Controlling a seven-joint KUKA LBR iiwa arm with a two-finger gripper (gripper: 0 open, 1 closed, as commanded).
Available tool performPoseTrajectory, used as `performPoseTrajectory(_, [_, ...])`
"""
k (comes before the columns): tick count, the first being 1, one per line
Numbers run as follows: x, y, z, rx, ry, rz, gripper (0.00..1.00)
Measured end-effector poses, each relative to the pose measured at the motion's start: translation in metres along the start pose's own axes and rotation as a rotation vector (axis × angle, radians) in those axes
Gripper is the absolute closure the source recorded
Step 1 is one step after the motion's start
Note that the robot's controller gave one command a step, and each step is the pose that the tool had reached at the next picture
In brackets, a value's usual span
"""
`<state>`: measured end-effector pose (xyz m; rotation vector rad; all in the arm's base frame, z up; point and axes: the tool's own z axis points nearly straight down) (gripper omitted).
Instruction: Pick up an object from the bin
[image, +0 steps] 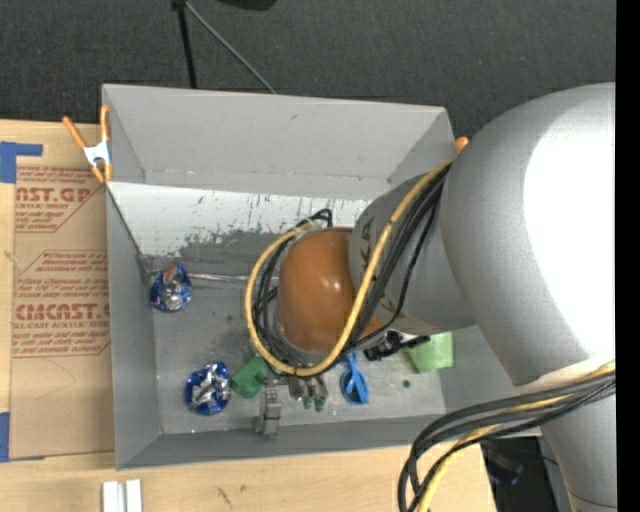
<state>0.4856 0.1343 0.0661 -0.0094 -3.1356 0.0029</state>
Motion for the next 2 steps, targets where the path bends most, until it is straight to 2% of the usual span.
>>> performPoseTrajectory(1, [-0.003,0.003,-0.003,-0.003,-0.005,-0.004,1.00])
performPoseTrajectory(2, [-0.014,0.038,-0.157,-0.007,-0.016,-0.007,1.00])
